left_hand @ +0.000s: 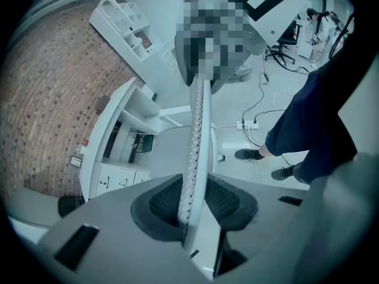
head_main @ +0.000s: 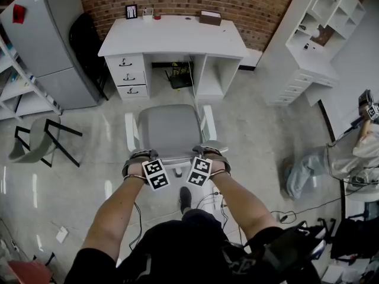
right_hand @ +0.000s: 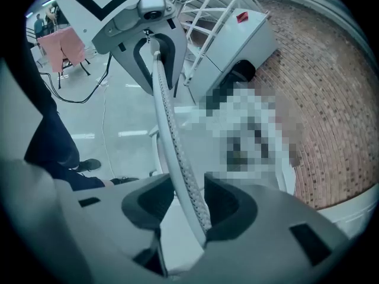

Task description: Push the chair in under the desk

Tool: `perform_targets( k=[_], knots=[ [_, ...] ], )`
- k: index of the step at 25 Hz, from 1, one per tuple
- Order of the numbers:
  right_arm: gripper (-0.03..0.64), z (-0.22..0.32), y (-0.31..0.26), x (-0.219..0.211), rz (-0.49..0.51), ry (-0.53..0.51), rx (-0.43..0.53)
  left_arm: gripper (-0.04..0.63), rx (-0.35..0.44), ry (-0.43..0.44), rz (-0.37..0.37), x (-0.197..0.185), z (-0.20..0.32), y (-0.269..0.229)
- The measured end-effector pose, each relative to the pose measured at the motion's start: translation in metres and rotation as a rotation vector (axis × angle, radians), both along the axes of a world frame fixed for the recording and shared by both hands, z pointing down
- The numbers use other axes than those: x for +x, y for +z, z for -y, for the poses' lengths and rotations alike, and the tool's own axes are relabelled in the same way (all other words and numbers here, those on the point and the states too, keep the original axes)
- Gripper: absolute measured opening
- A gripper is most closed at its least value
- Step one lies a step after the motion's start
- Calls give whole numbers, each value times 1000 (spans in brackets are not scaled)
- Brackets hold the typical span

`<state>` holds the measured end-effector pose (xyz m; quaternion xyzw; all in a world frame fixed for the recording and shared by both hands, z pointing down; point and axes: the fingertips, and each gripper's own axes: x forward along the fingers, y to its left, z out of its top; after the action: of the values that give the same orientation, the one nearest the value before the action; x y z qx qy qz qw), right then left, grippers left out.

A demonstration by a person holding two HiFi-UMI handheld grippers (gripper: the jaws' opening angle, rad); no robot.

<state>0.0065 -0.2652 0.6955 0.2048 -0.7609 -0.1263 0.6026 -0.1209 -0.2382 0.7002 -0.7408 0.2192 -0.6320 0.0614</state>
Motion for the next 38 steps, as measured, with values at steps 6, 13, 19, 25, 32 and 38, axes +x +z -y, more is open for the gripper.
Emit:
perform_targets(
  k=[6,13,19,25,32,38],
  knots=[
    [162,29,1,-4,3,-3,-23,109,10,0,39,-5,30,2],
    [161,58,-2,-5,6,0,-24,112,-7,-31,67,-9,62,2],
    [157,78,0,-9,12,-20,-42,112,-34,-63,102,-14,83,7],
    [152,97,-1,-8,9,-40,-27,115,-17,-101,142,-15,105,9],
    [143,117,-2,-12,16,-56,-69,115,-32,-128,183,-21,128,10],
    [137,137,0,-12,20,-82,-50,115,-18,-147,210,-22,150,14]
  ],
)
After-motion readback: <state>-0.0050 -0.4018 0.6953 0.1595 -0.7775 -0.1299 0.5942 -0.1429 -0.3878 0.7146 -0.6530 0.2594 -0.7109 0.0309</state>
